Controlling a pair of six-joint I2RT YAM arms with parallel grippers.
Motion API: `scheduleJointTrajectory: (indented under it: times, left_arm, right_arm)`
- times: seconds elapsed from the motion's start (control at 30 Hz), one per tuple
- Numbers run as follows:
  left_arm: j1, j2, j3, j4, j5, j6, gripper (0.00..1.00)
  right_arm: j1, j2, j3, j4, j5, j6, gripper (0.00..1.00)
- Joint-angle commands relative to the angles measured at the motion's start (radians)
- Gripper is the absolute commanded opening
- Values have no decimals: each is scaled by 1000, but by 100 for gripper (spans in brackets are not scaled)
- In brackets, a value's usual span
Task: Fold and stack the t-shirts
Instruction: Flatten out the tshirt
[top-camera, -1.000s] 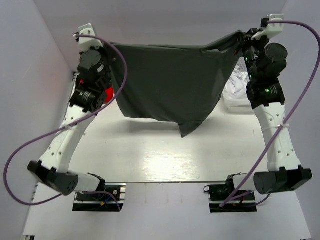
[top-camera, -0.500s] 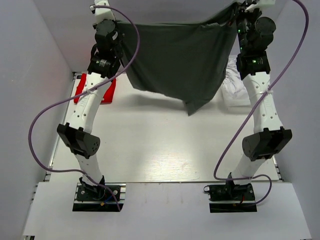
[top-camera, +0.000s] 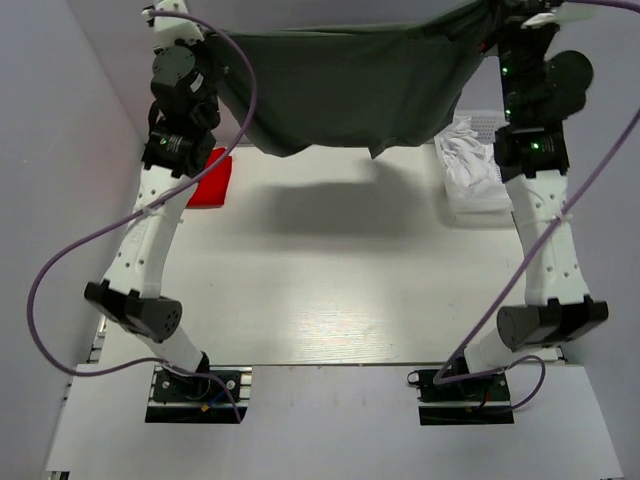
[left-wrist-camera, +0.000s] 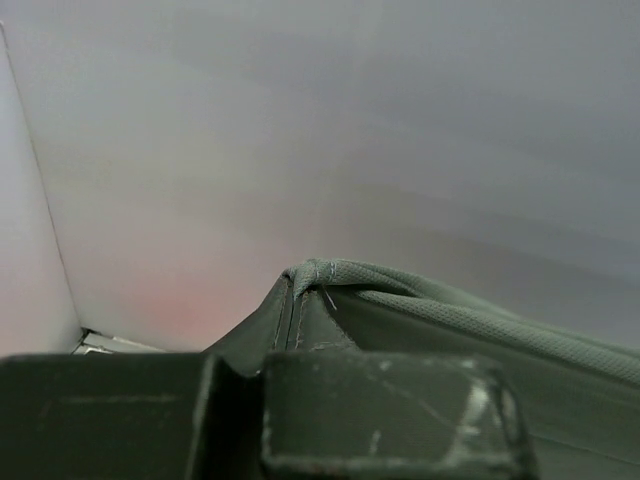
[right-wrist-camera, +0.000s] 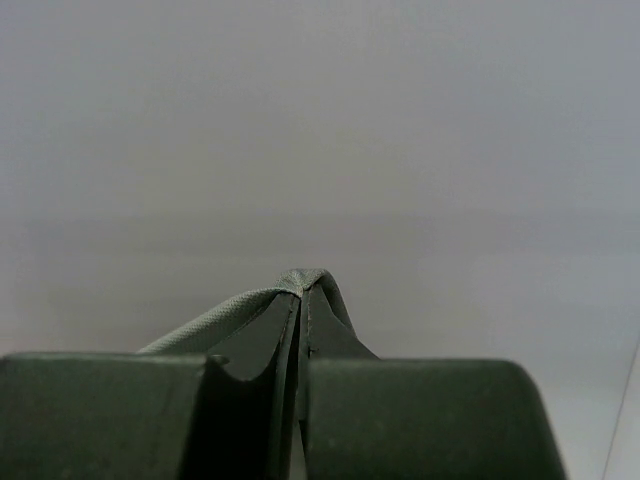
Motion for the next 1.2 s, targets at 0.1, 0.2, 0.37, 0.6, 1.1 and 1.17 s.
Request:
scheduleJointTrajectory:
  times: [0.1, 0.2, 0.37, 0.6, 1.1, 1.17]
  left_arm:
    - [-2, -199, -54, 6, 21, -11, 0]
    - [-12, -254, -54, -25, 31, -11, 0]
    - [-12, -372, -106, -34, 84, -20, 0]
    - [-12, -564, -212, 1, 205, -61, 0]
    - [-1, -905, -402, -94, 523, -226, 0]
    - [-1, -942, -427, -94, 562, -256, 0]
  right_arm:
    - [-7, -186, -93, 112, 9, -27, 0]
    - [-4, -242, -109, 80, -5, -34, 0]
    - [-4, -356, -185, 68, -8, -31, 0]
    - [-2, -558, -303, 58, -57, -54, 0]
    - [-5, -874, -383, -121, -275, 22, 0]
    - [-4, -912, -406, -126, -301, 33, 0]
